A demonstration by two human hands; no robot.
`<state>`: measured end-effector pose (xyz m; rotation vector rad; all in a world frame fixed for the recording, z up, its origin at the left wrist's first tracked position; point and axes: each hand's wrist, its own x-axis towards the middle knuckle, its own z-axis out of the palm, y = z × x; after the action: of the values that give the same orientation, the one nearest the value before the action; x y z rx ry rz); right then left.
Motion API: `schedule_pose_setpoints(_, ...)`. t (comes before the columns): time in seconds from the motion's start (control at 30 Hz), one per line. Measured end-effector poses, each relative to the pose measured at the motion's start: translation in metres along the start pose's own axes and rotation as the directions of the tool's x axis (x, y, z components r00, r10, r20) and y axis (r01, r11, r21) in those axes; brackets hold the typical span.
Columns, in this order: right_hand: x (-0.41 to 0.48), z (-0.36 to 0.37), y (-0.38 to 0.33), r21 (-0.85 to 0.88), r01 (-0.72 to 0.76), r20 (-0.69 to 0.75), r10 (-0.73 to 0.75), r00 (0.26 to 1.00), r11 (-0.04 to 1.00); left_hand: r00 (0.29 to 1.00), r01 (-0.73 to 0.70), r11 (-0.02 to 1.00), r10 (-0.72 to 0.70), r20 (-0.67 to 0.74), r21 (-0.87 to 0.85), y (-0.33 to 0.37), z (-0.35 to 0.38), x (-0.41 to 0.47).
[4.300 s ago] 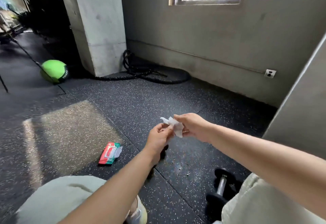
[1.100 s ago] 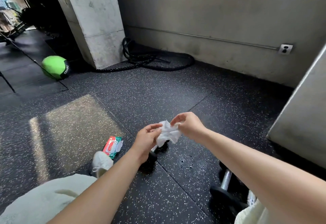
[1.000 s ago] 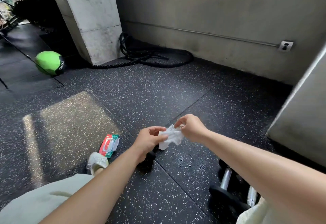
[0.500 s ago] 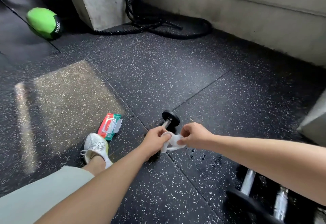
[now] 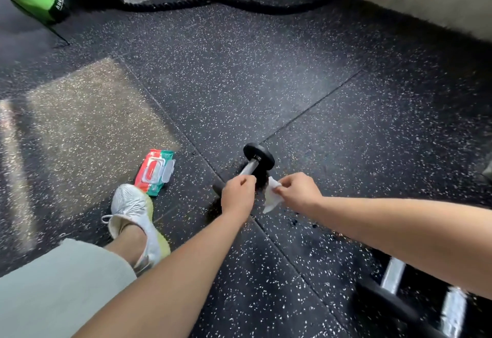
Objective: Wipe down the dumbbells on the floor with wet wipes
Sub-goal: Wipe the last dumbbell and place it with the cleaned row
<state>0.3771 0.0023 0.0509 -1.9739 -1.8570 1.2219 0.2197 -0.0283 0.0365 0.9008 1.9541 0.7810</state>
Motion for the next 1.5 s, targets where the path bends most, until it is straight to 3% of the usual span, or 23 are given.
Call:
schedule_pose_setpoints(0.07, 0.007, -0.006, 0.006, -0.056, 0.011, 0.017, -0.010, 1.000, 0.998, 0.991, -0.054, 0.892, 0.102, -0.082, 0.450, -0.017, -0.010, 0.019)
schedule_pose_setpoints(0.1, 0.010, -0.007, 0.010, -0.087, 0.019, 0.024, -0.017, 1.000, 0.996, 0.995, -0.035, 0.814, 0.083, -0.057, 0.580, -0.026, -0.014, 0.028)
schedule_pose_setpoints(0.17, 0.013, -0.007, 0.018, -0.130, 0.029, 0.043, -0.024, 0.999, 0.991, 1.000, 0.011, 0.739, -0.025, 0.010, 0.674, -0.035, -0.019, 0.042)
schedule_pose_setpoints(0.3, 0.017, -0.003, 0.031, -0.145, 0.059, 0.094, -0.045, 0.995, 0.988, 0.998, 0.040, 0.814, -0.064, 0.021, 0.580, -0.044, -0.018, 0.054)
schedule_pose_setpoints(0.53, 0.022, 0.010, 0.017, -0.189, 0.147, -0.070, -0.163, 0.984, 0.971, 0.995, -0.056, 0.667, 0.097, -0.011, 0.743, -0.046, 0.000, 0.041)
schedule_pose_setpoints(0.8, 0.059, 0.050, -0.011, -0.196, 0.259, -0.255, -0.305, 0.918, 0.946, 1.000, 0.016, 0.749, -0.006, -0.018, 0.662, -0.049, 0.011, 0.041)
schedule_pose_setpoints(1.0, 0.101, 0.067, -0.022, -0.409, 0.376, -0.253, -0.499, 0.829, 0.831, 0.999, 0.021, 0.842, -0.040, 0.024, 0.539, -0.051, 0.008, 0.044)
schedule_pose_setpoints(1.13, 0.118, 0.084, -0.027, -0.513, 0.395, -0.159, -0.537, 0.829, 0.762, 1.000, 0.002, 0.850, -0.017, 0.025, 0.526, -0.055, 0.009, 0.045)
schedule_pose_setpoints(1.23, 0.116, 0.089, -0.022, -0.485, 0.427, -0.129, -0.545, 0.828, 0.763, 1.000, -0.007, 0.863, -0.007, 0.027, 0.506, -0.057, 0.007, 0.046)
schedule_pose_setpoints(1.4, 0.100, 0.093, -0.003, -0.454, 0.678, 0.172, -0.690, 0.703, 0.578, 0.999, -0.045, 0.861, 0.038, 0.025, 0.507, -0.061, 0.009, 0.043)
schedule_pose_setpoints(1.5, 0.113, 0.082, 0.001, -0.460, 0.732, 0.233, -0.727, 0.646, 0.503, 0.996, -0.083, 0.839, 0.077, 0.033, 0.538, -0.063, 0.010, 0.041)
